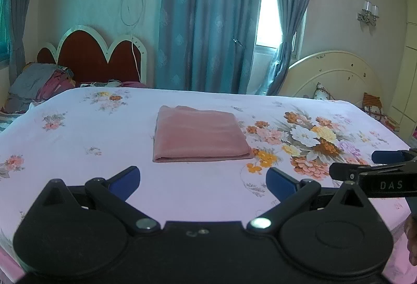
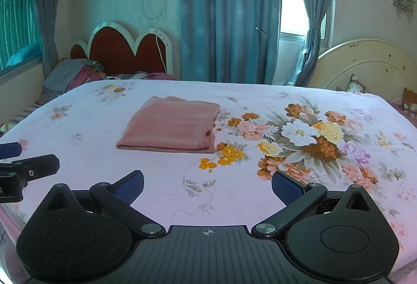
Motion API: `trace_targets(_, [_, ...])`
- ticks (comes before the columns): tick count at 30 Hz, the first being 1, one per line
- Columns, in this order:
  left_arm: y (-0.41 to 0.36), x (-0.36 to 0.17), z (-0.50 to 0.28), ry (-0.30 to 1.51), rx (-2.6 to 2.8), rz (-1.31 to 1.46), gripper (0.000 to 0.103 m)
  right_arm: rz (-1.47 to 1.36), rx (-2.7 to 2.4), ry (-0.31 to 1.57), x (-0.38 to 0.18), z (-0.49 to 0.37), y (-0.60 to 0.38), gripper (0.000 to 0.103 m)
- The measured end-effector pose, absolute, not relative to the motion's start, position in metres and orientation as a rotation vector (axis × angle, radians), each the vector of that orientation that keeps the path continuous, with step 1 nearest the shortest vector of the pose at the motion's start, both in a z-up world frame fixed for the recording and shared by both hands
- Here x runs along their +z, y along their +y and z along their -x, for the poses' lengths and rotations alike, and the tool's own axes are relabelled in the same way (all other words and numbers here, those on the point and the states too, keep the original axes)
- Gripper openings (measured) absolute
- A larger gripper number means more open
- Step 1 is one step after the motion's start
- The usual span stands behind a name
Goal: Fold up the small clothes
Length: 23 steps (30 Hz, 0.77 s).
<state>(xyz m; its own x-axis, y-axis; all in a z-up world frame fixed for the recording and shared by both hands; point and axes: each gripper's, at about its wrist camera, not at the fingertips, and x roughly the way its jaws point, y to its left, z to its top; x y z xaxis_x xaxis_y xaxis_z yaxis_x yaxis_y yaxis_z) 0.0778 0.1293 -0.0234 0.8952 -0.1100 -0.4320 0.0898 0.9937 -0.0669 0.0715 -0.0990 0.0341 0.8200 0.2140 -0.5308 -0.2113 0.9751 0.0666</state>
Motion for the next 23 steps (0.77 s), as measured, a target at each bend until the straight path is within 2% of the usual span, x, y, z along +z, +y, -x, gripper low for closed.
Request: trace_targets(23, [0.129,-0.0217,-0.0806,0.443,-0.11,0.033,0.102,-0.004,0.233,0.56,0.0344,-0.069,-0.1037,0.103])
